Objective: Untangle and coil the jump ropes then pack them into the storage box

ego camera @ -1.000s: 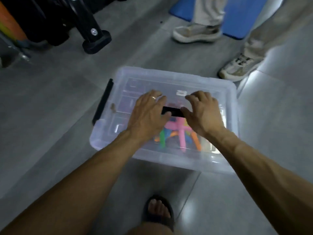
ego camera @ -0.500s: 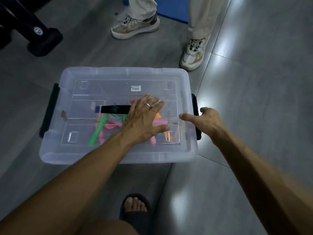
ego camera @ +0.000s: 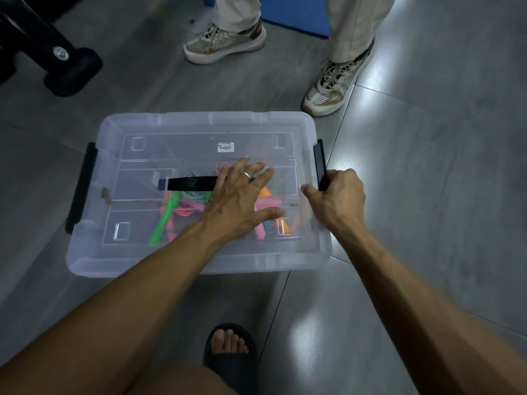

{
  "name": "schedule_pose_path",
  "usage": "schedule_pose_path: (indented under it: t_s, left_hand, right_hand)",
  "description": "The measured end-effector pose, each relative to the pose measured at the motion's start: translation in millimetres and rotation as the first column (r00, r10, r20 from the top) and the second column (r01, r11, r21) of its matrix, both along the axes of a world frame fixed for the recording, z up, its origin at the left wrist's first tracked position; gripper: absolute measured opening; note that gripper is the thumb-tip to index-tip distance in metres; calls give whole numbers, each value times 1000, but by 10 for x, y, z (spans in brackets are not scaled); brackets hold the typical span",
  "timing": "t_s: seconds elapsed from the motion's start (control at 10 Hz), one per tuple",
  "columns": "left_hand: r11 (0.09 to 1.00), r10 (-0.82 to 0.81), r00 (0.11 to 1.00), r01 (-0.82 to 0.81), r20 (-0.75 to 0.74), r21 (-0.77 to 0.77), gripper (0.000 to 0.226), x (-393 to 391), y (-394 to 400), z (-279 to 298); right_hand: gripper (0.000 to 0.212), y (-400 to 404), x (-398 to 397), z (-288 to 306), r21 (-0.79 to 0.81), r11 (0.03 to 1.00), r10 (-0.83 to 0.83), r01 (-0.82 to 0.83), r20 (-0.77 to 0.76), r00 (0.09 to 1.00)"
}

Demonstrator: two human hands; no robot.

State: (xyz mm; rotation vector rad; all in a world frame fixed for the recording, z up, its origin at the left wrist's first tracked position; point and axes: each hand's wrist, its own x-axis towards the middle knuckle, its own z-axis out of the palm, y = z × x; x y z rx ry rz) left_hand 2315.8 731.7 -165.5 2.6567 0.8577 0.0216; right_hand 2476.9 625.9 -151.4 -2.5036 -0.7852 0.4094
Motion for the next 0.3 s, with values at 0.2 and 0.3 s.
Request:
schedule_pose_path:
  t_s: [0.2, 0.3]
  left_hand:
    - [989, -58, 998, 61, 21, -137, 72, -59, 85, 428]
    - [965, 154, 942, -79, 297, -251, 53, -416, 224, 943]
  right_hand:
    - [38, -146, 136, 498, -42, 985, 157, -167, -177, 972]
    - [37, -389, 220, 1042, 261, 951, 212, -165, -165, 963]
